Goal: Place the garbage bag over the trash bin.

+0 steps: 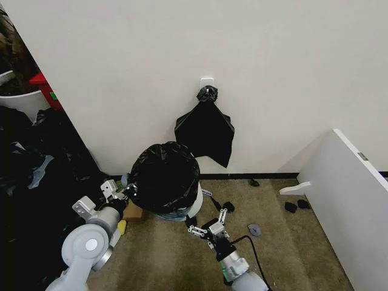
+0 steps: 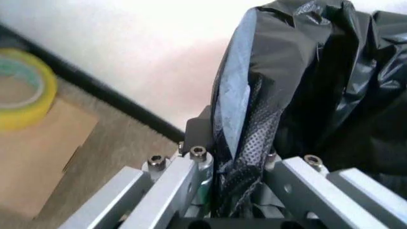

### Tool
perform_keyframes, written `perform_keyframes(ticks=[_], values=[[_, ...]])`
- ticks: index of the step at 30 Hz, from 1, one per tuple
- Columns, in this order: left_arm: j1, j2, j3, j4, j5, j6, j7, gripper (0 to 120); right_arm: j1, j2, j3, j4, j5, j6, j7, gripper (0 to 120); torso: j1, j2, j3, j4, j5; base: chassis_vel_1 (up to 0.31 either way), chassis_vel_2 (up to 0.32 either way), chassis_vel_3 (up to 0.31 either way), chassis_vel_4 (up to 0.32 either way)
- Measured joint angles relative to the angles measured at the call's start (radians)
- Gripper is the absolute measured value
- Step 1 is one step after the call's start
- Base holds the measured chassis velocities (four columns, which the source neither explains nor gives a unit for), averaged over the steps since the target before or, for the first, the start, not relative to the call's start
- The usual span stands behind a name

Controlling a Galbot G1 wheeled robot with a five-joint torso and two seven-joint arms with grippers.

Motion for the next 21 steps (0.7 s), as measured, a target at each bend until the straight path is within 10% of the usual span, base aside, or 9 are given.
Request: perform_keyframes(ticks=[9, 21], values=[[-0.016, 0.034, 0.063, 0.067, 0.085, -0.092, 0.162, 4, -0.032, -0.033, 0.140, 0.064, 0.056, 0.048, -0.073, 100, 0.000, 0.000, 0.000, -0.0001, 0.0000, 0.000, 0.000, 0.000, 0.000], [0.008, 0.038, 0.090, 0.076, 0.214, -0.175, 0.234, 4, 0.022, -0.038, 0.058, 0.162, 0.041, -0.092, 0.063, 100, 0.000, 0.000, 0.000, 0.0002, -0.0001, 0.000, 0.000, 0.000, 0.000]])
